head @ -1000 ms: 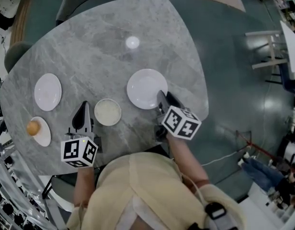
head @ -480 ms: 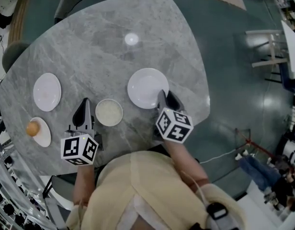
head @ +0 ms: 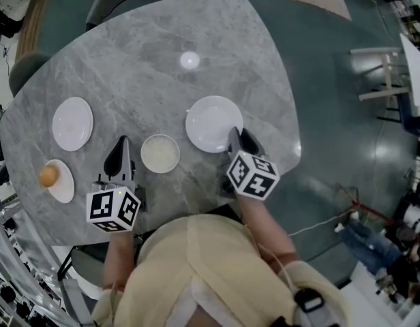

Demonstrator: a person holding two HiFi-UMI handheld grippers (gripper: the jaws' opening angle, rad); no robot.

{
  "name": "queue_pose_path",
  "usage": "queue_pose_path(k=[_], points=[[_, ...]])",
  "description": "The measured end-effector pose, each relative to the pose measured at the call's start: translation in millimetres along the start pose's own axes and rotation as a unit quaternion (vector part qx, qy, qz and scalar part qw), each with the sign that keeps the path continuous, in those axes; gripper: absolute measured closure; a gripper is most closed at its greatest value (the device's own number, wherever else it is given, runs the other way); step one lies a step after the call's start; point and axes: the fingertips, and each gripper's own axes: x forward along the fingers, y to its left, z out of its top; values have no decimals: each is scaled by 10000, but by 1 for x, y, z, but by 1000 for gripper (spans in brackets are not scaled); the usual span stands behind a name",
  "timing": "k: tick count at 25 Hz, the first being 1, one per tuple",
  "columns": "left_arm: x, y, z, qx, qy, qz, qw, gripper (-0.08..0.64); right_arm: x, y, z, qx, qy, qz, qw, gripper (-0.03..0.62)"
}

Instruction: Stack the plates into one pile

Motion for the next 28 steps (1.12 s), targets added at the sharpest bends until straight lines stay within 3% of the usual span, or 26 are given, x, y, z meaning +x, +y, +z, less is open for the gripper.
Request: queue_pose_path(k=[14, 28], points=[[-35, 0, -9, -72, -256, 128, 9996, 557, -37, 20, 3, 63, -441, 451, 9980, 545], [-80, 4, -18, -297, -701, 398, 9963, 557, -74, 54, 10, 321, -822, 1383, 9865, 577]])
